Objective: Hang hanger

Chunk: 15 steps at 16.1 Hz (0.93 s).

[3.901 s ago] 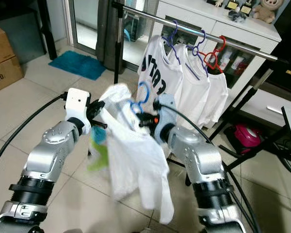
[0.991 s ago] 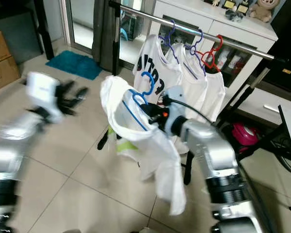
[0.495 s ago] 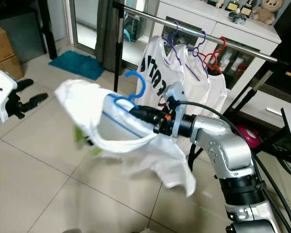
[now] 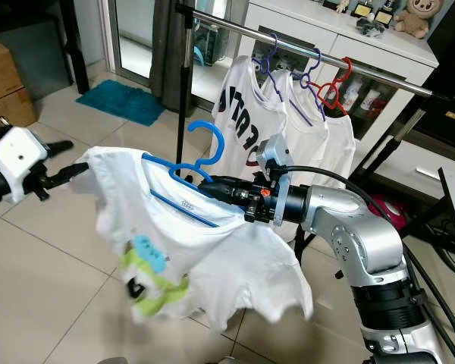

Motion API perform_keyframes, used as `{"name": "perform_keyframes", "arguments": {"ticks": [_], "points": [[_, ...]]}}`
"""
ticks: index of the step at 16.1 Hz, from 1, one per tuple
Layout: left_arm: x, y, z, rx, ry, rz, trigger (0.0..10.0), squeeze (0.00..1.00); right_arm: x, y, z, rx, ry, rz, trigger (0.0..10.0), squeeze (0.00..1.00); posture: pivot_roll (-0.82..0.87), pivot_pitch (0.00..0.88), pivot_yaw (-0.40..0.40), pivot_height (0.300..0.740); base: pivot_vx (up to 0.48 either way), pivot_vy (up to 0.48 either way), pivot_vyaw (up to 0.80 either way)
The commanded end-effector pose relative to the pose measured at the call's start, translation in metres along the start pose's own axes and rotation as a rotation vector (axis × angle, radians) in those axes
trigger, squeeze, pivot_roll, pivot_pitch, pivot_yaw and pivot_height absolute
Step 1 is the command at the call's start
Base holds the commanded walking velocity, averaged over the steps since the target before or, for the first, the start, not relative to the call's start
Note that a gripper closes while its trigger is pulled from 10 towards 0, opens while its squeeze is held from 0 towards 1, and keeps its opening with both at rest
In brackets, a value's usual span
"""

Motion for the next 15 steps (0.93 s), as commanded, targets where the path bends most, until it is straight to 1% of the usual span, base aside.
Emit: {"name": "perform_keyframes", "arguments": {"ticks": [1,2,3,4,6,7,8,9,10,11,12,13,14,15], "points": [[0.003,0.005,0.006,0.017,0.027,-0.017,0.0,0.0,-0.002,-0.006,0.006,0.011,-0.016,0.003,10.0,0.0,0.03,0.0,-0.153,0.74,0.0,0.0,0.0],[0.005,0.005,0.008,0.032,0.016,-0.014,0.0,0.0,0.0,-0.006,0.005,0.006,-0.02,-0.016,10.0,0.0,0.03,0.0,-0.153,0.74,0.0,0.0,0.0],[0.004,0.005,0.013,0.06,-0.008,0.004,2.0,0.0,0.005,-0.006,0.003,0.0,-0.017,-0.056,10.0,0.0,0.02,0.0,-0.153,0.74,0.0,0.0,0.0],[0.002,0.005,0.016,0.079,-0.014,0.021,10.0,0.0,0.009,-0.005,0.001,-0.007,-0.018,-0.086,10.0,0.0,0.03,0.0,-0.157,0.74,0.0,0.0,0.0],[-0.001,0.002,0.03,0.183,-0.121,0.06,10.0,0.0,0.024,-0.004,-0.011,-0.046,-0.003,-0.205,10.0,0.0,0.03,0.0,-0.161,0.74,0.0,0.0,0.0],[-0.003,0.0,0.038,0.237,-0.182,0.079,10.0,0.0,0.027,-0.003,-0.015,-0.051,0.013,-0.232,10.0,0.0,0.03,0.0,-0.164,0.74,0.0,0.0,0.0],[-0.005,-0.002,0.04,0.258,-0.207,0.091,10.0,0.0,0.027,-0.003,-0.017,-0.054,0.017,-0.242,10.0,0.0,0.03,0.0,-0.165,0.74,0.0,0.0,0.0],[-0.008,-0.004,0.045,0.297,-0.234,0.133,10.0,0.0,0.03,-0.003,-0.023,-0.063,0.029,-0.276,10.0,0.0,0.02,0.0,-0.166,0.74,0.0,0.0,0.0],[-0.011,-0.005,0.039,0.264,-0.288,0.194,10.0,0.0,0.034,-0.003,-0.031,-0.066,0.045,-0.34,10.0,0.0,0.03,0.0,-0.167,0.74,0.0,0.0,0.0],[-0.002,-0.004,0.034,0.242,-0.351,0.215,10.0,0.0,0.043,-0.002,-0.034,0.006,0.085,-0.466,10.0,0.0,0.04,0.0,-0.168,0.74,0.0,0.0,0.0],[0.008,-0.004,0.028,0.202,-0.39,0.242,10.0,0.0,0.053,-0.003,-0.037,0.071,0.133,-0.588,10.0,0.0,0.05,0.0,-0.162,0.74,0.0,0.0,0.0],[0.016,-0.003,0.022,0.172,-0.428,0.272,10.0,0.0,0.059,-0.005,-0.043,0.076,0.133,-0.668,10.0,0.0,0.05,0.0,-0.157,0.74,0.0,0.0,0.0],[0.033,-0.004,0.017,0.138,-0.466,0.298,10.0,0.0,0.064,-0.006,-0.054,0.073,0.151,-0.758,10.0,0.0,0.05,0.0,-0.148,0.74,0.0,0.0,0.0],[0.052,-0.007,0.016,0.136,-0.504,0.301,10.0,0.0,0.062,-0.006,-0.064,0.075,0.203,-0.792,10.0,0.0,0.04,0.0,-0.136,0.74,0.0,0.0,0.0]]}}
Point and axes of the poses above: a point about 5 cm out from each wrist's last joint towards the gripper, its own y axis pointing out of the wrist towards the gripper, its own z axis along the axis of the wrist's last joint, x = y × z, the point moved 4 cm from there along y, pointing out of the wrist towards the gripper, and after that the axes turned 3 degrees about y, right-handed, at the moved point
